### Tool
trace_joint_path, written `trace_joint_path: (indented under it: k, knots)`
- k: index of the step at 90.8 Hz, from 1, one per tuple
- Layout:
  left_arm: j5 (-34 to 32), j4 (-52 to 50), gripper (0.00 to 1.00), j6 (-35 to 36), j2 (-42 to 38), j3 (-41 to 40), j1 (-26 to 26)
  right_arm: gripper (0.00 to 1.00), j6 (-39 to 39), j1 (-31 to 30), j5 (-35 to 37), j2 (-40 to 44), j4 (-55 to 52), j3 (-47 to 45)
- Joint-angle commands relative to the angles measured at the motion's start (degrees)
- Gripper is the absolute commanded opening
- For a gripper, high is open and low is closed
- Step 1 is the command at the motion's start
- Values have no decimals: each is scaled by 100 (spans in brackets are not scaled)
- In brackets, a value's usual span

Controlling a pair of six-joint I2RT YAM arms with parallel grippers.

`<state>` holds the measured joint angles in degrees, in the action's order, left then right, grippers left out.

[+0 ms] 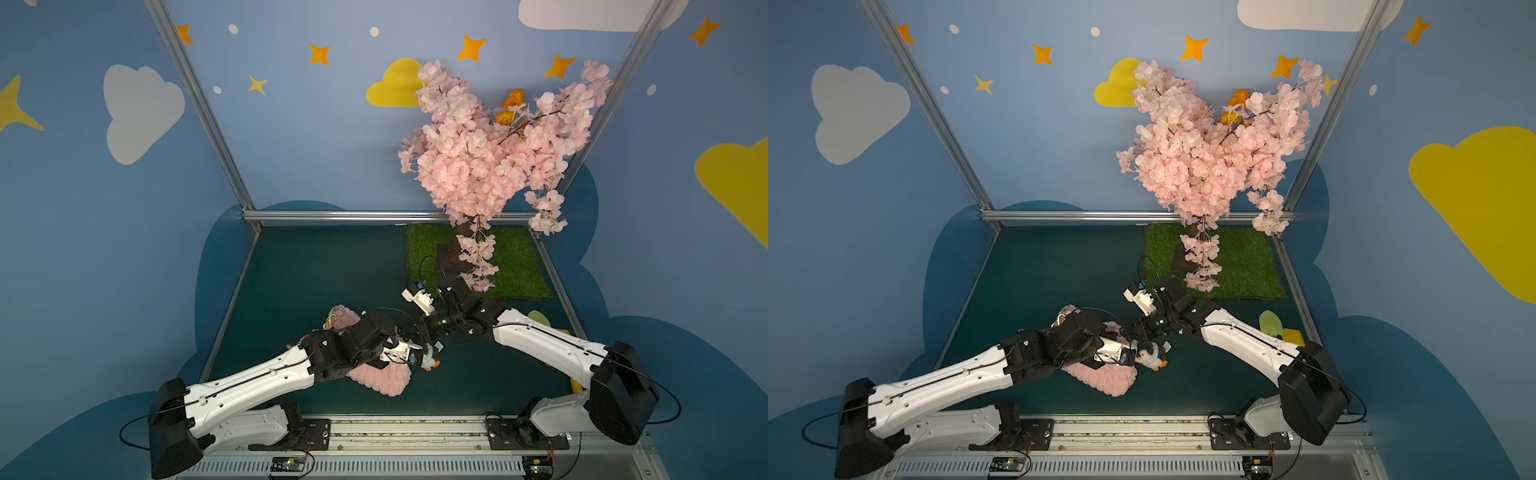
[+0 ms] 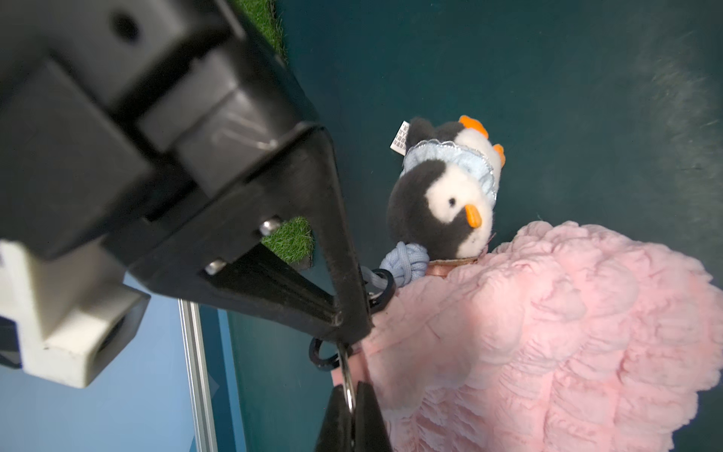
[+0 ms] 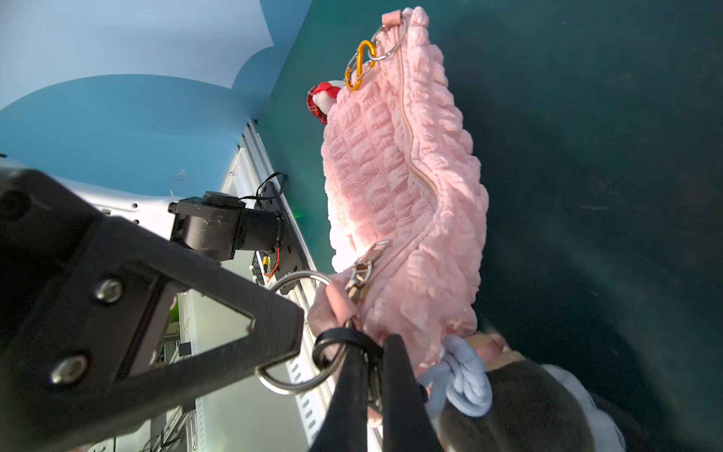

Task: Remove the decoration from the bag
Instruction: Remove the decoration item from the bag.

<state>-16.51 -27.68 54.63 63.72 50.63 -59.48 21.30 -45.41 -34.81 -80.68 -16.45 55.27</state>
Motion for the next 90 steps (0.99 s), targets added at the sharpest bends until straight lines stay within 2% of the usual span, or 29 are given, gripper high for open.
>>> trace_joint_path:
  k: [1, 21, 42, 53, 63, 73, 90]
  knots:
    - [78, -448, 2, -276, 274, 52, -47, 0, 156, -91, 168, 262, -119, 456]
    - [-5, -395, 2, -203, 158, -146, -247, 0, 556, -64, 459, 330, -11, 452]
    - [106, -444, 2, -78, -38, -317, -281, 0, 925, -67, 359, 303, 196, 533]
    - [-73, -233, 2, -152, -40, -368, -238, 0, 813, -115, 391, 220, 33, 621]
    - [-22, -188, 3, -529, -154, -357, -51, 0, 865, 0, 576, 311, 105, 444]
    - [310, -304, 2, -932, -185, -183, 160, 0, 329, 155, 1156, 414, -578, 590]
    - [559, -242, 2, -1470, 87, 116, 224, 0, -65, 680, 1417, 763, -1167, 464]
